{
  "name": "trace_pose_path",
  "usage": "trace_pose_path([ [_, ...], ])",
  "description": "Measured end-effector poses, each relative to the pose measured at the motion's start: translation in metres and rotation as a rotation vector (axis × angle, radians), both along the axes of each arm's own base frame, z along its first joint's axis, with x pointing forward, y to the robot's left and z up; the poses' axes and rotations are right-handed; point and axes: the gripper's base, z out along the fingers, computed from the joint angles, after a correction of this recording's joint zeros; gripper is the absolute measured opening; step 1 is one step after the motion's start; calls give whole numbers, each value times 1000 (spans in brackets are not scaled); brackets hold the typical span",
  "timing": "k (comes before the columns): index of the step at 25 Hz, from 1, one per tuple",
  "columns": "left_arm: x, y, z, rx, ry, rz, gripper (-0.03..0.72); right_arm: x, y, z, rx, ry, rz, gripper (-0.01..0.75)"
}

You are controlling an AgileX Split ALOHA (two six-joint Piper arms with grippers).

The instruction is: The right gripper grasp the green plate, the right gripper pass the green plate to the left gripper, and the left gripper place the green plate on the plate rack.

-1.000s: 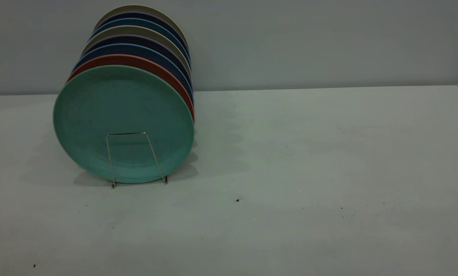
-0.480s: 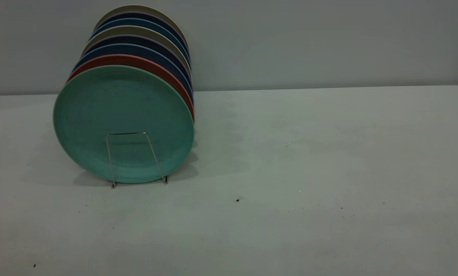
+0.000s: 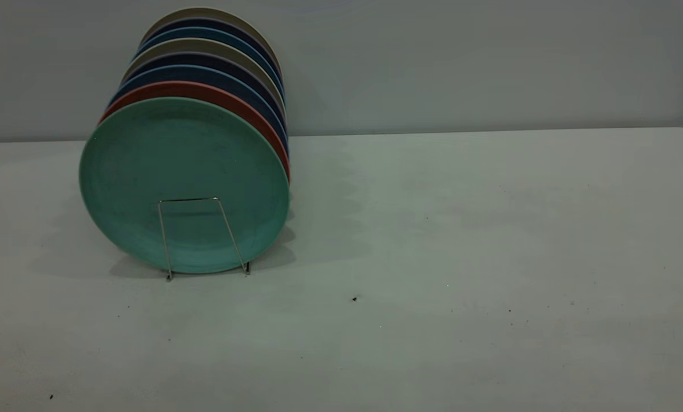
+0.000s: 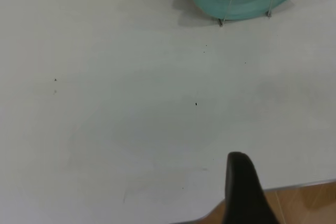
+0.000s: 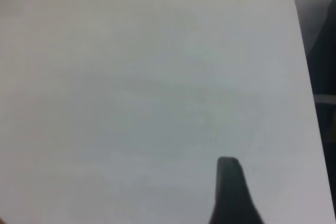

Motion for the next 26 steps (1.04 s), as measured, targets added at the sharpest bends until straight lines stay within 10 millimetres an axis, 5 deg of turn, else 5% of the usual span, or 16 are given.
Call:
trace_pose_path([
  [26,0,0,0,-2,0,2,446,0,-2,0,41,1,-46,492],
])
